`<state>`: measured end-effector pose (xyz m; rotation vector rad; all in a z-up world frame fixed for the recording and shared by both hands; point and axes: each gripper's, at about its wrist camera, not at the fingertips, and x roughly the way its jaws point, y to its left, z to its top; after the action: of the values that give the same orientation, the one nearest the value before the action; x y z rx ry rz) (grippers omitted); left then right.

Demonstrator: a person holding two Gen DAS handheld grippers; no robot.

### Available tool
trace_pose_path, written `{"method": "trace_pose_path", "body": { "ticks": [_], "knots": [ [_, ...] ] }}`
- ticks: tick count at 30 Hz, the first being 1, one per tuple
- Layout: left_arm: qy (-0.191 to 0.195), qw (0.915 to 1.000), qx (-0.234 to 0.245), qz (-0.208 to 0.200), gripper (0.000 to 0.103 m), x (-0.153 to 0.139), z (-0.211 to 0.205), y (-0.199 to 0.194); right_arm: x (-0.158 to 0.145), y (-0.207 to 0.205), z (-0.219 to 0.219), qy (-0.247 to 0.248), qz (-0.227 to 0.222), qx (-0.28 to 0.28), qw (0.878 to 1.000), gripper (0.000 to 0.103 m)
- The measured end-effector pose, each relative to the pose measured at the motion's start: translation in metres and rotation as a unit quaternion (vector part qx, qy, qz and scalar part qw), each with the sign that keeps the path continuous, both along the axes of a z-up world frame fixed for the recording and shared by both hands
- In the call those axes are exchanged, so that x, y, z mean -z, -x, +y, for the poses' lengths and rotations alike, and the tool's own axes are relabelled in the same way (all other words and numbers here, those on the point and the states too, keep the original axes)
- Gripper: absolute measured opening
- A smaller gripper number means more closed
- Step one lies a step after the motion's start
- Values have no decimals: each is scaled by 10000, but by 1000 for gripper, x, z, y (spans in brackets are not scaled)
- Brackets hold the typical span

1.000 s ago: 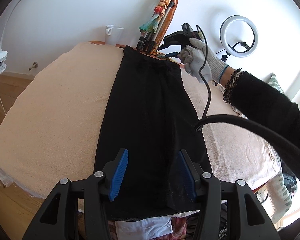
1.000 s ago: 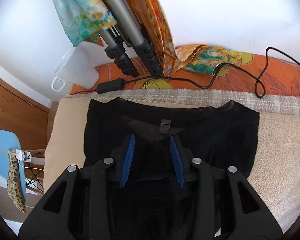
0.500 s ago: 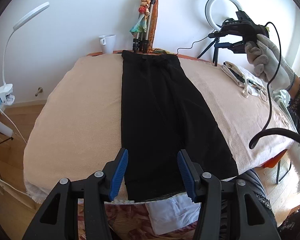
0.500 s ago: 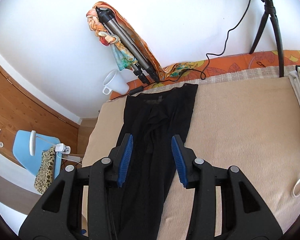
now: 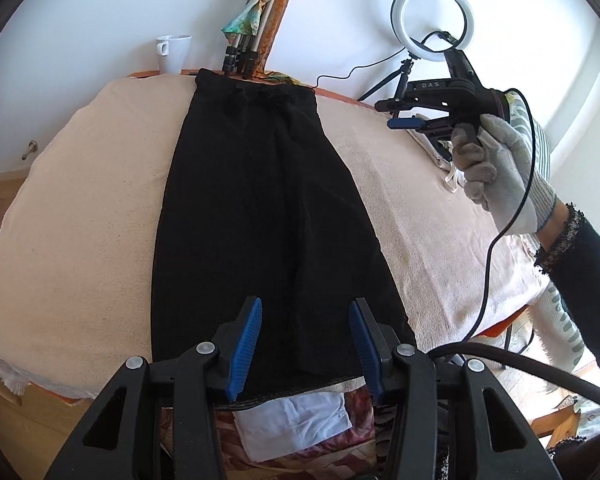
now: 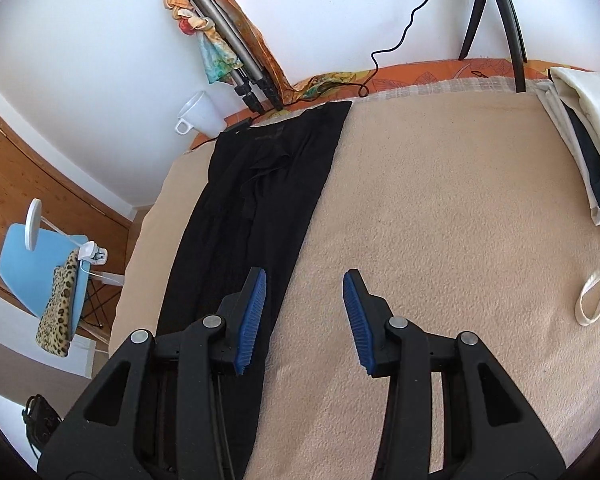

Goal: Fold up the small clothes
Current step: 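Grasp the collar end again with the right gripper and pull it taut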

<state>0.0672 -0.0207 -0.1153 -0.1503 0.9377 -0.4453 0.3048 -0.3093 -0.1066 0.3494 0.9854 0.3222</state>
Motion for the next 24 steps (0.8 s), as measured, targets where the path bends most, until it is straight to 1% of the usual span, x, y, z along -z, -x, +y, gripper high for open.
{"method": "trace_pose_path", "body": {
  "ticks": [3, 6, 9, 10, 12, 14, 16, 17, 18, 19, 20, 21, 22, 24],
  "knots": [
    [-243, 9993, 119, -245, 45, -1, -25, 7, 17, -32, 12, 25, 159, -8, 9999, 43],
    [-391, 9984, 219, -347, 45, 2, -45, 12, 35, -59, 24, 108, 252, -48, 9996, 43],
    [-552, 9975, 344, -264, 45, 14, -63, 11, 53, -79, 29, -23, 389, -25, 9992, 43],
    [-543, 9974, 405, -229, 45, 18, -68, 11, 57, -84, 31, -21, 401, -26, 9992, 43],
    [-497, 9973, 516, -150, 44, 24, -74, 12, 61, -90, 35, -58, 376, -74, 9992, 42],
    [-614, 9961, 624, -93, 45, 31, -81, 14, 62, -95, 39, -70, 323, -143, 9994, 41],
    [-857, 9939, 686, -122, 44, 37, -90, 17, 62, -99, 44, 18, 273, -197, 9994, 37],
    [-932, 9931, 690, -147, 44, 39, -92, 18, 62, -101, 46, 74, 248, -235, 9994, 33],
    [-948, 9930, 686, -164, 44, 40, -94, 18, 63, -102, 49, 153, 224, -288, 9992, 25],
    [-951, 9929, 683, -183, 42, 40, -94, 17, 63, -103, 53, 236, 197, -346, 9989, 21],
    [-949, 9929, 693, -190, 38, 40, -94, 16, 64, -104, 56, 316, 173, -380, 9986, 14],
    [-935, 9929, 714, -181, 29, 41, -95, 15, 64, -104, 58, 377, 137, -411, 9983, 9],
    [-883, 9932, 737, -169, 23, 41, -94, 14, 64, -104, 60, 441, 111, -448, 9980, 7],
    [-660, 9947, 786, -62, 13, 40, -92, 11, 61, -106, 64, 657, 117, -529, 9964, 3]
  ]
}}
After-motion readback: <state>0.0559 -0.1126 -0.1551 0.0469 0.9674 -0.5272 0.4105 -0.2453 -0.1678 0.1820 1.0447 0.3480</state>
